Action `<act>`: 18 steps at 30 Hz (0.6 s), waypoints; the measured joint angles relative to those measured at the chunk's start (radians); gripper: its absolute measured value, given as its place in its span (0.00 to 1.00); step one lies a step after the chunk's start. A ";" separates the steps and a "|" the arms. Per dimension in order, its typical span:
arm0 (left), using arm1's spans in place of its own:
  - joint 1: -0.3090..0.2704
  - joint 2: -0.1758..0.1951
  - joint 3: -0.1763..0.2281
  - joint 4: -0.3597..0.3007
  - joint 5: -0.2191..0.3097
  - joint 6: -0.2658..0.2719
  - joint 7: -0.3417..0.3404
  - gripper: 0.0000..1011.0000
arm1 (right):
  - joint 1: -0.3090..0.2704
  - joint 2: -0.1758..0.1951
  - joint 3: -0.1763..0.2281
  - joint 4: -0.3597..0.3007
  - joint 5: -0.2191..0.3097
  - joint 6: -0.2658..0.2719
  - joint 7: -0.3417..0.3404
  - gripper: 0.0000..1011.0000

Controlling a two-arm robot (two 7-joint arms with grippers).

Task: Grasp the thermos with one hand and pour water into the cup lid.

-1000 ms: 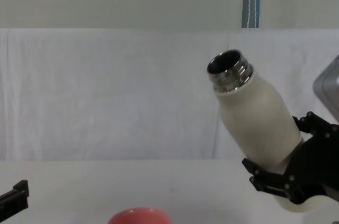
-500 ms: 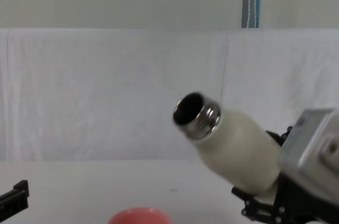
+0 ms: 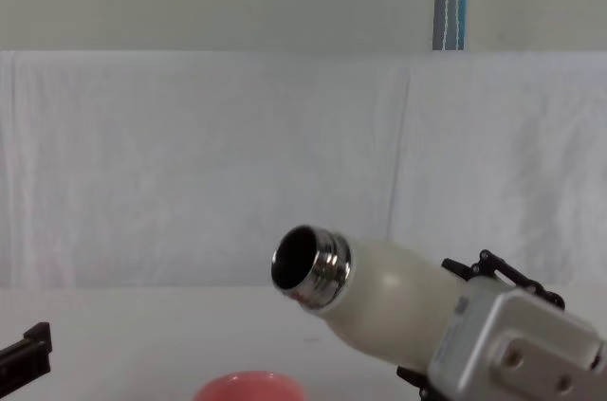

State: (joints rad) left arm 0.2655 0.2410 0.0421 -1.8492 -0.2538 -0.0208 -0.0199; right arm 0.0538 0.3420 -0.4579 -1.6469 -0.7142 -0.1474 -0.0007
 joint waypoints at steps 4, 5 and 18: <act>0.000 0.000 0.000 0.000 0.000 0.000 0.000 0.99 | 0.022 -0.001 -0.019 0.020 -0.044 0.014 -0.020 0.94; 0.000 0.000 0.000 0.000 0.000 0.000 0.000 0.99 | 0.022 -0.001 -0.019 0.020 -0.044 0.014 -0.020 0.94; 0.000 0.000 0.000 0.000 0.000 0.000 0.000 0.99 | 0.086 0.015 -0.073 0.078 -0.120 0.010 -0.050 0.94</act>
State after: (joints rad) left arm 0.2655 0.2410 0.0422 -1.8492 -0.2538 -0.0208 -0.0199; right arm 0.1393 0.3568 -0.5314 -1.5686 -0.8344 -0.1376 -0.0504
